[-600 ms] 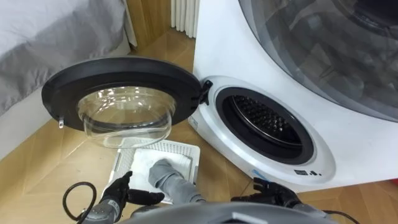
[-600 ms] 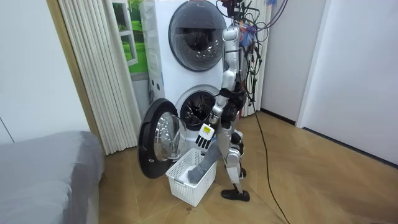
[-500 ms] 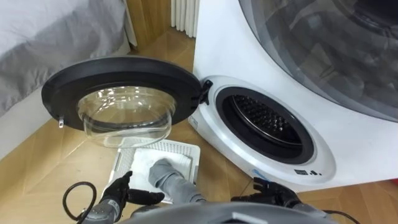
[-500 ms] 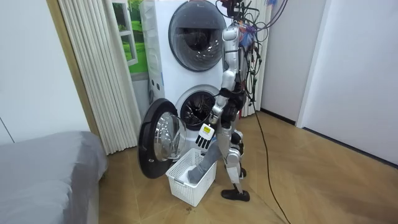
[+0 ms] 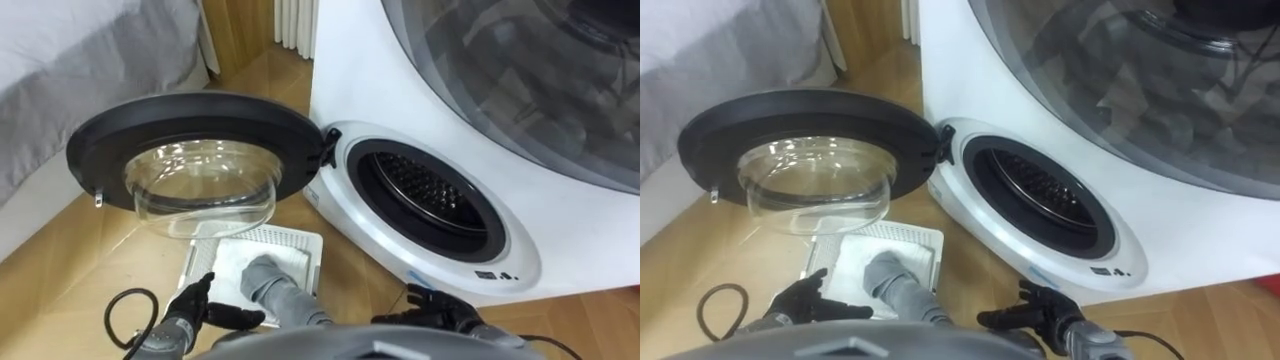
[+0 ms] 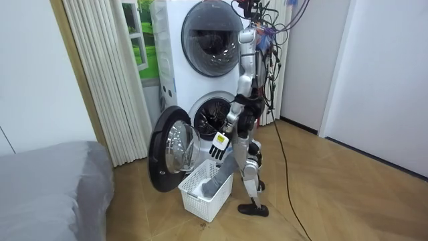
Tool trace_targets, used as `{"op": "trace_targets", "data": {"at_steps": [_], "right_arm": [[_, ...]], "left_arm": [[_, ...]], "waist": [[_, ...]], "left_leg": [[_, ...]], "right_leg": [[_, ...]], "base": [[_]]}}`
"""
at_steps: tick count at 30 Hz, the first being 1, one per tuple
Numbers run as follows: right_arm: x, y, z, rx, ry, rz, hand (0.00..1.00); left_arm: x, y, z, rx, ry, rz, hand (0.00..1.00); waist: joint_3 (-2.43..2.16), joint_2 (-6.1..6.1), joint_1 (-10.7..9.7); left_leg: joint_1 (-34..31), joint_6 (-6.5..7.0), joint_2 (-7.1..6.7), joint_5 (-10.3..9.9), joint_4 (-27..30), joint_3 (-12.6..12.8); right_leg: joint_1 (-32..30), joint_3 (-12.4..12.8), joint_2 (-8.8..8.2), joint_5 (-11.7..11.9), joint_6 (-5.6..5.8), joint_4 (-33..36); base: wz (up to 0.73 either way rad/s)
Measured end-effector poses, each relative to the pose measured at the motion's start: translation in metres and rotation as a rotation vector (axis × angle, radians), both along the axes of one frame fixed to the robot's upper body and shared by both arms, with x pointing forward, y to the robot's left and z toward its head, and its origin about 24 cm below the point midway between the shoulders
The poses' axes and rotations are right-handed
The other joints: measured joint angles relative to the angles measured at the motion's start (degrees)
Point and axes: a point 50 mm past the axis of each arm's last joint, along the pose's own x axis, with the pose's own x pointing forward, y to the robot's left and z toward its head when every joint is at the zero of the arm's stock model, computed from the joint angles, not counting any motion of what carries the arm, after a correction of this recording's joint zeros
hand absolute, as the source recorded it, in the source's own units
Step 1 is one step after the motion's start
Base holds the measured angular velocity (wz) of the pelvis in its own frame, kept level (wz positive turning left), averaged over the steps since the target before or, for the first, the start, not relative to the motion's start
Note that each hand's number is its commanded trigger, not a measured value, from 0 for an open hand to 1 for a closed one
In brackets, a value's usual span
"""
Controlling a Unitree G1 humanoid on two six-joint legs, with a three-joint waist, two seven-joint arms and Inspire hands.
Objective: Put towel into washing machine
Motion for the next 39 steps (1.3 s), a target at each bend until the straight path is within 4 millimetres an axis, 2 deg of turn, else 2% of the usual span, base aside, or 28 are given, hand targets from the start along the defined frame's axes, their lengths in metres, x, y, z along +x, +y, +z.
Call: {"op": "trace_targets", "data": {"at_steps": [2, 4, 5, 7, 9, 11, 16, 19, 20, 21, 24, 29, 34, 36, 39], "right_arm": [[0.009, 0.000, 0.002, 0.000, -0.015, 0.011, 0.00], [0.016, 0.000, 0.003, -0.003, -0.023, 0.018, 0.00], [0.022, 0.001, 0.004, -0.004, -0.032, 0.026, 0.00], [0.031, 0.003, 0.006, -0.005, -0.051, 0.045, 0.00], [0.049, 0.005, 0.011, -0.013, -0.092, 0.068, 0.00], [0.061, 0.007, 0.014, -0.019, -0.119, 0.100, 0.00], [0.085, 0.012, 0.023, -0.017, -0.183, 0.135, 0.00], [0.101, 0.016, 0.029, -0.014, -0.227, 0.149, 0.00], [0.110, 0.017, 0.033, -0.016, -0.248, 0.157, 0.00], [0.117, 0.019, 0.037, -0.020, -0.265, 0.173, 0.00], [0.132, 0.022, 0.045, -0.019, -0.307, 0.174, 0.00], [0.155, 0.030, 0.059, 0.011, -0.401, 0.175, 0.00], [0.169, 0.037, 0.069, 0.020, -0.448, 0.188, 0.00], [0.181, 0.039, 0.078, 0.019, -0.486, 0.192, 0.00], [0.195, 0.044, 0.090, 0.026, -0.546, 0.190, 0.00]], "left_arm": [[0.008, 0.000, 0.002, 0.026, -0.012, -0.043, 0.00], [0.014, 0.000, 0.002, 0.046, -0.017, -0.086, 0.00], [0.020, -0.002, 0.003, 0.062, -0.026, -0.117, 0.00], [0.032, -0.004, 0.006, 0.083, -0.048, -0.165, 0.00], [0.049, -0.008, 0.010, 0.112, -0.081, -0.237, 0.00], [0.062, -0.012, 0.013, 0.135, -0.111, -0.300, 0.00], [0.096, -0.024, 0.025, 0.214, -0.200, -0.424, 0.00], [0.112, -0.031, 0.031, 0.239, -0.240, -0.469, 0.00], [0.121, -0.033, 0.036, 0.256, -0.264, -0.497, 0.00], [0.128, -0.034, 0.040, 0.280, -0.279, -0.540, 0.00], [0.143, -0.037, 0.048, 0.325, -0.315, -0.613, 0.00], [0.166, -0.033, 0.064, 0.437, -0.373, -0.741, 0.00], [0.191, -0.042, 0.083, 0.535, -0.460, -0.856, 0.00], [0.203, -0.046, 0.094, 0.580, -0.521, -0.871, 0.00], [0.211, -0.049, 0.102, 0.631, -0.577, -0.900, 0.00]], "waist": [[0.01, -0.07, 0.0], [0.34, 0.37, 0.0], [0.68, 0.59, -0.4], [0.86, 0.70, -0.9], [1.51, 1.23, -1.3], [1.92, 1.46, -1.5], [2.52, 1.44, -1.8], [3.53, 1.57, -2.1], [4.09, 1.46, -2.6], [4.25, 1.40, -2.8], [4.60, 0.89, -3.2], [5.29, 0.00, -4.7], [5.41, 0.15, -5.1], [5.77, 0.63, -5.9], [5.85, 0.75, -6.3]], "left_leg": [[-1.6, 0.01, 0.01, 0.0, 0.8, 0.5], [-2.5, 0.03, 0.01, 0.0, 1.0, 0.9], [-3.4, 0.04, 0.00, 0.0, 1.4, 1.0], [-5.4, 0.05, 0.08, 0.0, 2.6, 1.0], [-8.2, 0.13, 0.07, 0.1, 3.6, 1.0], [-10.3, 0.18, 0.07, 0.1, 4.6, 1.0], [-17.1, 0.39, 0.02, 0.2, 7.5, 1.2], [-21.2, 0.41, 0.14, 0.2, 10.0, 1.2], [-23.3, 0.43, 0.10, 0.2, 11.2, 1.3], [-25.5, 0.47, 0.10, 0.2, 12.2, 1.3], [-29.7, 0.94, 0.00, 0.4, 14.1, 2.4], [-38.5, 1.27, 0.27, 0.3, 18.9, 2.5], [-46.9, 1.93, 1.37, -0.1, 23.9, 2.6], [-51.2, 2.36, 1.77, -0.5, 26.8, 2.6], [-56.2, 2.65, 2.33, -1.8, 30.8, 2.5]], "right_leg": [[-1.9, 0.6, -0.12, 0.2, -0.22, 0.8], [-3.1, 0.7, -0.19, 0.3, -0.38, 1.2], [-4.1, 0.8, -0.35, 0.3, -0.39, 1.9], [-6.0, 0.8, -0.45, 0.5, -0.65, 2.4], [-9.1, 0.8, -0.80, 0.6, -0.80, 4.0], [-11.5, 1.0, -1.04, 0.6, -0.82, 5.3], [-18.8, 1.2, -1.90, 0.7, -1.22, 8.9], [-22.5, 1.1, -2.38, 0.9, -1.58, 10.5], [-24.8, 1.1, -2.81, 0.8, -1.85, 12.0], [-27.0, 1.3, -3.08, 0.9, -2.05, 13.1], [-31.8, 1.9, -3.76, 0.7, -2.85, 15.4], [-40.3, 3.0, -4.66, 1.0, -4.16, 18.4], [-47.7, 3.4, -4.43, 2.0, -4.91, 21.0], [-51.6, 3.5, -4.69, 2.0, -5.07, 23.2], [-56.5, 4.0, -4.79, 1.9, -5.45, 26.2]], "base": [[-0.17], [-0.13], [-0.05], [0.00], [-0.03], [-0.03], [-0.03], [0.00], [0.00], [0.00], [-0.04], [-0.02], [-0.04], [0.02], [-0.08]]}}
